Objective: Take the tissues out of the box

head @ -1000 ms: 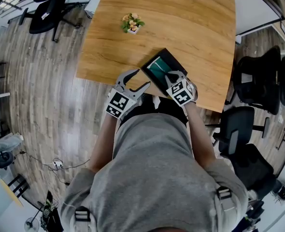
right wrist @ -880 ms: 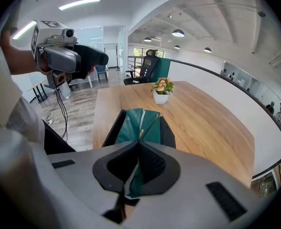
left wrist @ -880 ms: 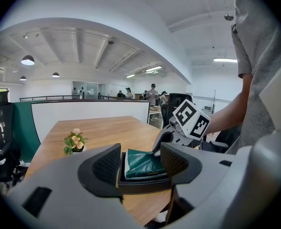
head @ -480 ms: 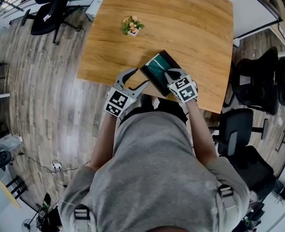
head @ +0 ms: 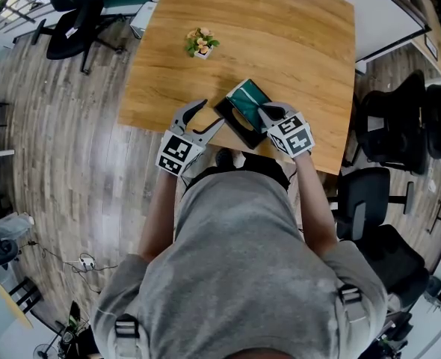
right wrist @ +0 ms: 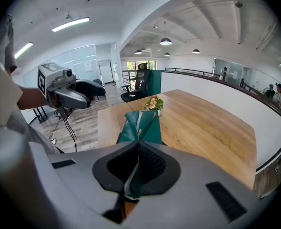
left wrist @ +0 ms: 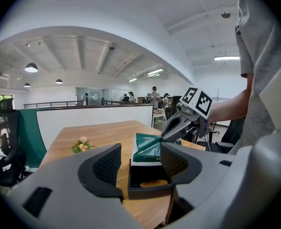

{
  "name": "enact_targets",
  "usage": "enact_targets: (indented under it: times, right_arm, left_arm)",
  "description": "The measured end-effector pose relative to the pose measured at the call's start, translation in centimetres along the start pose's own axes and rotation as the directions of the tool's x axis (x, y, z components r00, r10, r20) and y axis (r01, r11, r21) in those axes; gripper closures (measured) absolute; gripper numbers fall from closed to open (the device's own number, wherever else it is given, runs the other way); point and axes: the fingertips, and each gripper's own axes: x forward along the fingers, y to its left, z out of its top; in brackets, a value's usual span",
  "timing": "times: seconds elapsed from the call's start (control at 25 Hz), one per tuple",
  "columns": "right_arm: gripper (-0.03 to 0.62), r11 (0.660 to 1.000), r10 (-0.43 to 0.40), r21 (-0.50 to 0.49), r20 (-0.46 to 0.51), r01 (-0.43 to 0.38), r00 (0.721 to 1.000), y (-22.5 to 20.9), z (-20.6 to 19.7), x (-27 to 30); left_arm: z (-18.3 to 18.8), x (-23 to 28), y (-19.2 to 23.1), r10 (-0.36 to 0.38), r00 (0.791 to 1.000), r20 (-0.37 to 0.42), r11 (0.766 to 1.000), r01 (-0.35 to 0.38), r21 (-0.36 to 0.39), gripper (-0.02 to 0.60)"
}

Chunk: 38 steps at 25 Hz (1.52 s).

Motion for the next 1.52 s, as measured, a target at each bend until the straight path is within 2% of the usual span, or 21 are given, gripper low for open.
enact_targets:
  times: [0.24,0.72,0.88,1.08,1.32,1.52]
  right_arm:
    - [0.582,1.0,0.002,-0.006,0.024,-0.002,1.0,0.2,0.8,-1.9]
    - [0.582,0.999,0.037,0.002,0.125,-0.037,0.991,0.6,3.6,-4.6]
    - [0.582,0.999,0.052,-0.001,0.171,-0.052,0.984,0.8,5.2,-5.4]
    - [0.582,0.993,0.099,0.03,0.25,-0.11,0.963,1.5,7.1,-6.3]
    - [0.582,0.996,0.09,-0.001,0.244,-0.093,0.966,1.7,7.1,-6.3]
    - [0.582,0.996,0.085,0.01,0.257,-0.091,0.963,1.8,6.4,-6.1]
  left_arm:
    - [0.1,-0.2,0.9,0.021,1.0,0.002,1.0,-0.021,-0.001,0.313]
    - [0.6,0.3,0.0,0.0,1.0,-0.003,1.0,0.0,-0.003,0.313]
    - [0.1,0.3,0.2,0.007,1.0,-0.006,1.0,-0.007,0.01,0.313]
    - [-0.2,0.3,-0.1,-0.001,1.0,-0.019,1.0,0.001,-0.02,0.313]
    - [-0.8,0.1,-0.1,0.002,1.0,-0.019,1.0,-0.002,-0.012,0.313]
    - [-0.4,-0.3,0.2,0.008,1.0,-0.004,1.0,-0.008,0.0,0.313]
